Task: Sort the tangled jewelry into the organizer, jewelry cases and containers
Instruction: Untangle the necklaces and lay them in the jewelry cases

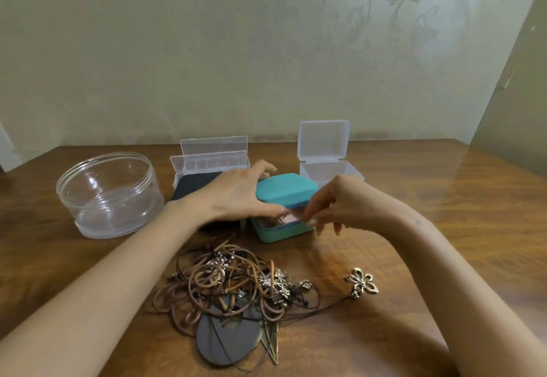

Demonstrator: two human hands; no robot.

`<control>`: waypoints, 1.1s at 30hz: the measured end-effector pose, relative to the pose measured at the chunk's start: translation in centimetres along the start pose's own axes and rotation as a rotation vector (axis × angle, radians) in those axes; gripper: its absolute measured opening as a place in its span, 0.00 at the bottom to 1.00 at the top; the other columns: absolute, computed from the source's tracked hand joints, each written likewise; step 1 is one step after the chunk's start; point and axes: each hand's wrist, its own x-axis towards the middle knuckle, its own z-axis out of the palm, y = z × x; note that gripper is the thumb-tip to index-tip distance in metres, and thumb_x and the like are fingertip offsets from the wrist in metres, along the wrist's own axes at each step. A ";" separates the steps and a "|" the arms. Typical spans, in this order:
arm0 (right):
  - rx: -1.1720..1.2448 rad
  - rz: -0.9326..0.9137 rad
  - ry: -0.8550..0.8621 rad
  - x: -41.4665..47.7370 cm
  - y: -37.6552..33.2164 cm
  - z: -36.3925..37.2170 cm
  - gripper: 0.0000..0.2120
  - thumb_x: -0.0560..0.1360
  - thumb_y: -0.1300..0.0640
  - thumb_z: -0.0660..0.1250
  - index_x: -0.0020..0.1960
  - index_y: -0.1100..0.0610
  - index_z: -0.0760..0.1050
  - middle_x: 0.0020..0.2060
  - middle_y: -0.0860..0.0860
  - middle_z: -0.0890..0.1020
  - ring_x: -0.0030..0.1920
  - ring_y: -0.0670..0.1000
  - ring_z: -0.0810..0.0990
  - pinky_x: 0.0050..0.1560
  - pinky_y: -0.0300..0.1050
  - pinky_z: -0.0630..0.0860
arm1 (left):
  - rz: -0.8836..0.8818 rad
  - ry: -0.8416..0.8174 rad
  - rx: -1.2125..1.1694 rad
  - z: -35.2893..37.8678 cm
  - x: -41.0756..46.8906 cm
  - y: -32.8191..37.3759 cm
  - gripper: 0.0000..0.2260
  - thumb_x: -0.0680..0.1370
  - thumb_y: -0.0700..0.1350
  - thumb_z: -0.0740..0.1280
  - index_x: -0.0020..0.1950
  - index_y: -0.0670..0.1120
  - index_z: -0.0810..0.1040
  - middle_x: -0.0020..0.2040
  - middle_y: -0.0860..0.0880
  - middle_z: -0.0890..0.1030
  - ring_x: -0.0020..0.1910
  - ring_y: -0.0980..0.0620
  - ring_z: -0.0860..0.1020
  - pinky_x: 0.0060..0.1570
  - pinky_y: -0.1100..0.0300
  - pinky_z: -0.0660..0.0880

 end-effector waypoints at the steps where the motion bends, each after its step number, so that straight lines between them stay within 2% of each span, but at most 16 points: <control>1: 0.006 -0.009 0.010 0.1 -0.2 0.1 0.06 0.73 0.63 0.69 0.48 0.56 0.83 0.32 0.44 0.80 0.24 0.37 0.75 0.26 0.28 0.68 | 0.004 -0.014 -0.055 -0.6 0.1 -0.1 0.31 0.71 0.60 0.69 0.69 0.52 0.64 0.69 0.51 0.72 0.65 0.52 0.71 0.61 0.59 0.66; 3: 0.005 -0.026 0.076 0.4 -0.3 0.3 0.07 0.72 0.63 0.71 0.41 0.52 0.80 0.31 0.45 0.80 0.22 0.40 0.74 0.26 0.30 0.69 | 0.013 0.003 -0.140 -1.6 0.4 -0.5 0.26 0.72 0.58 0.69 0.67 0.52 0.68 0.66 0.50 0.75 0.63 0.53 0.73 0.59 0.60 0.67; 6: -0.026 -0.017 0.087 0.7 -0.4 0.6 0.10 0.71 0.60 0.73 0.37 0.48 0.74 0.30 0.44 0.78 0.21 0.41 0.73 0.27 0.35 0.70 | 0.025 0.152 -0.299 -2.1 1.2 -1.2 0.20 0.72 0.55 0.70 0.61 0.51 0.73 0.58 0.49 0.79 0.55 0.53 0.77 0.52 0.62 0.73; 8: -0.070 -0.022 0.037 0.7 -0.3 1.0 0.11 0.71 0.58 0.73 0.35 0.48 0.74 0.27 0.43 0.76 0.22 0.41 0.73 0.27 0.36 0.70 | -0.003 0.367 -0.504 -1.5 1.9 -1.7 0.17 0.72 0.51 0.71 0.57 0.47 0.73 0.54 0.48 0.79 0.50 0.52 0.78 0.45 0.68 0.74; 10: -0.092 -0.022 0.029 0.8 -0.2 1.2 0.12 0.70 0.58 0.74 0.33 0.49 0.74 0.26 0.44 0.75 0.22 0.41 0.72 0.26 0.34 0.68 | -0.046 0.607 -0.582 -0.8 2.7 -2.5 0.12 0.74 0.45 0.71 0.52 0.44 0.72 0.51 0.44 0.80 0.46 0.52 0.79 0.44 0.67 0.76; 11: -0.095 -0.023 0.033 0.9 -0.2 1.3 0.12 0.70 0.58 0.74 0.32 0.49 0.74 0.26 0.44 0.76 0.23 0.42 0.72 0.26 0.34 0.68 | -0.079 0.676 -0.536 -0.4 3.0 -2.8 0.08 0.75 0.44 0.69 0.51 0.43 0.73 0.50 0.44 0.80 0.46 0.51 0.79 0.46 0.63 0.77; 13: -0.072 -0.029 0.033 1.0 -0.1 1.3 0.12 0.70 0.58 0.74 0.32 0.49 0.74 0.26 0.45 0.76 0.22 0.41 0.72 0.25 0.33 0.67 | -0.152 0.681 -0.387 0.2 3.5 -3.5 0.06 0.78 0.42 0.66 0.53 0.42 0.76 0.51 0.44 0.81 0.50 0.48 0.79 0.49 0.57 0.76; 16: -0.040 -0.036 0.009 0.9 -0.1 1.2 0.12 0.70 0.59 0.74 0.32 0.50 0.74 0.26 0.45 0.76 0.21 0.38 0.72 0.24 0.31 0.66 | -0.210 0.629 -0.205 0.9 3.5 -4.2 0.10 0.79 0.44 0.64 0.59 0.43 0.76 0.56 0.46 0.80 0.54 0.49 0.78 0.48 0.61 0.70; 21: -0.053 -0.056 0.045 0.9 -0.3 1.2 0.11 0.71 0.55 0.74 0.33 0.47 0.74 0.24 0.42 0.73 0.24 0.36 0.72 0.27 0.30 0.65 | -0.190 0.598 -0.160 1.2 3.0 -4.2 0.15 0.80 0.47 0.62 0.64 0.44 0.72 0.60 0.46 0.78 0.59 0.49 0.75 0.52 0.59 0.70; 23: -0.048 -0.062 0.070 0.9 -0.5 1.3 0.11 0.71 0.53 0.73 0.34 0.46 0.74 0.22 0.42 0.73 0.25 0.38 0.71 0.27 0.30 0.65 | -0.187 0.613 -0.111 1.3 2.2 -3.6 0.16 0.79 0.46 0.63 0.65 0.42 0.70 0.62 0.44 0.75 0.62 0.47 0.73 0.56 0.58 0.70; 24: -0.052 -0.065 0.075 0.9 -0.5 1.3 0.11 0.72 0.53 0.72 0.35 0.45 0.73 0.21 0.41 0.73 0.26 0.38 0.71 0.27 0.30 0.65 | -0.121 0.704 -0.024 1.3 1.6 -3.1 0.14 0.78 0.42 0.64 0.63 0.41 0.71 0.61 0.43 0.74 0.61 0.46 0.72 0.57 0.57 0.71; 26: -0.061 -0.074 0.087 1.0 -0.5 1.3 0.09 0.74 0.54 0.70 0.37 0.46 0.74 0.20 0.40 0.73 0.27 0.39 0.70 0.27 0.30 0.65 | 0.166 0.836 0.132 1.3 0.4 -1.9 0.10 0.73 0.32 0.62 0.53 0.39 0.74 0.53 0.41 0.74 0.53 0.45 0.73 0.53 0.54 0.72; 27: -0.062 -0.078 0.099 1.0 -0.5 1.3 0.07 0.74 0.55 0.70 0.39 0.47 0.75 0.20 0.41 0.72 0.28 0.40 0.70 0.28 0.31 0.65 | 0.338 0.794 0.150 1.4 -0.2 -1.4 0.11 0.70 0.30 0.59 0.49 0.39 0.75 0.48 0.42 0.75 0.49 0.46 0.73 0.50 0.55 0.72; 29: -0.070 -0.091 0.107 1.1 -0.2 1.4 0.05 0.74 0.57 0.70 0.41 0.49 0.78 0.25 0.41 0.72 0.29 0.41 0.70 0.31 0.32 0.65 | 0.555 0.483 0.180 2.1 -0.9 -0.5 0.15 0.68 0.31 0.54 0.45 0.42 0.77 0.44 0.46 0.77 0.46 0.47 0.74 0.49 0.57 0.71; 31: -0.083 -0.095 0.094 1.2 0.0 1.6 0.02 0.74 0.58 0.70 0.43 0.51 0.80 0.28 0.40 0.72 0.30 0.41 0.71 0.33 0.34 0.67 | 0.537 0.181 0.257 3.0 -1.1 -0.1 0.17 0.69 0.30 0.54 0.49 0.44 0.77 0.48 0.49 0.77 0.49 0.48 0.74 0.53 0.55 0.70; 33: -0.086 -0.095 0.078 1.3 0.1 1.7 0.02 0.74 0.57 0.70 0.45 0.54 0.82 0.28 0.40 0.72 0.30 0.41 0.70 0.33 0.34 0.67 | 0.468 0.102 0.301 3.5 -1.1 -0.8 0.17 0.71 0.28 0.57 0.51 0.45 0.78 0.50 0.51 0.77 0.51 0.49 0.74 0.55 0.55 0.69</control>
